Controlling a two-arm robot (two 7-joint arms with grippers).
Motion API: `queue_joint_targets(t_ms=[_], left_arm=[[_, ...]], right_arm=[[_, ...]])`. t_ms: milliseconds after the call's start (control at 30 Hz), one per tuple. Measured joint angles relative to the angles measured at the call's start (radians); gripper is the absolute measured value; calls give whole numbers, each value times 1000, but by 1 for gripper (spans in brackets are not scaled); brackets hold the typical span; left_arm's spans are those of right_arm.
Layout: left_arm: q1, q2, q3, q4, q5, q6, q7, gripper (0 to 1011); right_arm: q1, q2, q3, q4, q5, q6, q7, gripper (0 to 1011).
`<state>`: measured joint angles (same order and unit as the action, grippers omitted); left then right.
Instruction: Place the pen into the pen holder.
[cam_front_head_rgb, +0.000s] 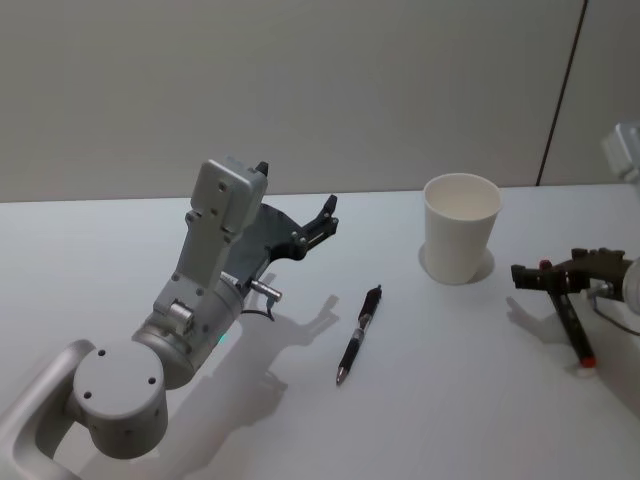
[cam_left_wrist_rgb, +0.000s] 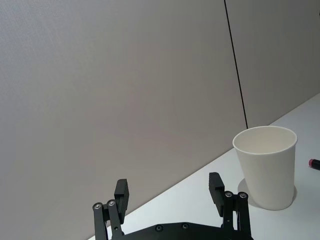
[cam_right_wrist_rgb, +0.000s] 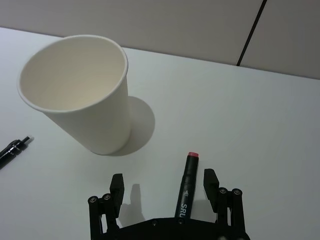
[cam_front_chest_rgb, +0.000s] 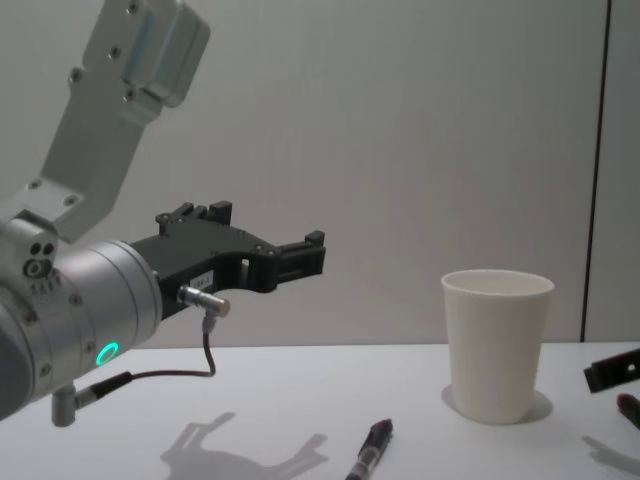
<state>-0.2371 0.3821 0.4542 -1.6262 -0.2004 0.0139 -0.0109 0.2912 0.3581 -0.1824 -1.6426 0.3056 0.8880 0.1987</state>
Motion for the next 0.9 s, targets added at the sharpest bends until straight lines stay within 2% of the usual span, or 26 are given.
queue_joint_targets(t_ms=[500, 900], left_arm=[[0, 0, 0, 0, 0, 0, 0, 1001], [0, 0, 0, 0, 0, 0, 0, 1001]], right_arm=[[24, -13, -15, 41, -48, 34, 8, 1001], [47, -25, -18, 87, -62, 33, 16, 1002]])
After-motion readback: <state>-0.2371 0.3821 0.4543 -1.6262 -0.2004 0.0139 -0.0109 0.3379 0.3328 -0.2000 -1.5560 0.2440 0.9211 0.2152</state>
